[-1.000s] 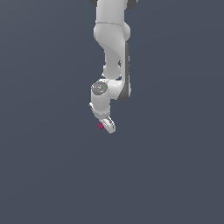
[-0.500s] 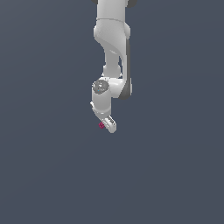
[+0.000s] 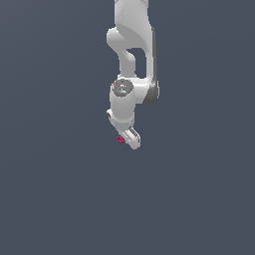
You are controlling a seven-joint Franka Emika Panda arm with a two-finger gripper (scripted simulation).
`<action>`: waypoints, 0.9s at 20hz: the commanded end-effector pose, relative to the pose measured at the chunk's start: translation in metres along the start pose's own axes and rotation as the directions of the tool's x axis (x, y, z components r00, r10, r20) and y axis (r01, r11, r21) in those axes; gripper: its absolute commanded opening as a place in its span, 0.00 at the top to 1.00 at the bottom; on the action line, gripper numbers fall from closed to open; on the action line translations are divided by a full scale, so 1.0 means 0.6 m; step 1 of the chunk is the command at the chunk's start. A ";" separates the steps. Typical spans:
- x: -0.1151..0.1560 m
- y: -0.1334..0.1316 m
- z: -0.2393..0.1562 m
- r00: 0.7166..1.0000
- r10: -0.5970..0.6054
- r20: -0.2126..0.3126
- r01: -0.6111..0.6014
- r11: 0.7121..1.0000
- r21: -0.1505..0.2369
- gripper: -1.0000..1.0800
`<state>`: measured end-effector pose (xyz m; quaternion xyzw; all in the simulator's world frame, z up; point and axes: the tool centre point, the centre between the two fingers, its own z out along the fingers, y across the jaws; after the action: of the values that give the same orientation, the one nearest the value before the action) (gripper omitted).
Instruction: Pick up the object and move it to a goal position.
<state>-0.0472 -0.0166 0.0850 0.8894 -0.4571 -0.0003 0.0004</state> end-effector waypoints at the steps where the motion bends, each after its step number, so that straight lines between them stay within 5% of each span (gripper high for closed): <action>1: -0.007 -0.021 -0.038 1.000 0.000 -0.001 0.000 1.000 0.000 1.00; 18: -0.054 -0.179 -0.303 1.000 0.001 -0.003 -0.001 1.000 -0.001 1.00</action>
<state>0.0166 0.0662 0.2537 0.8892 -0.4574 0.0012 0.0013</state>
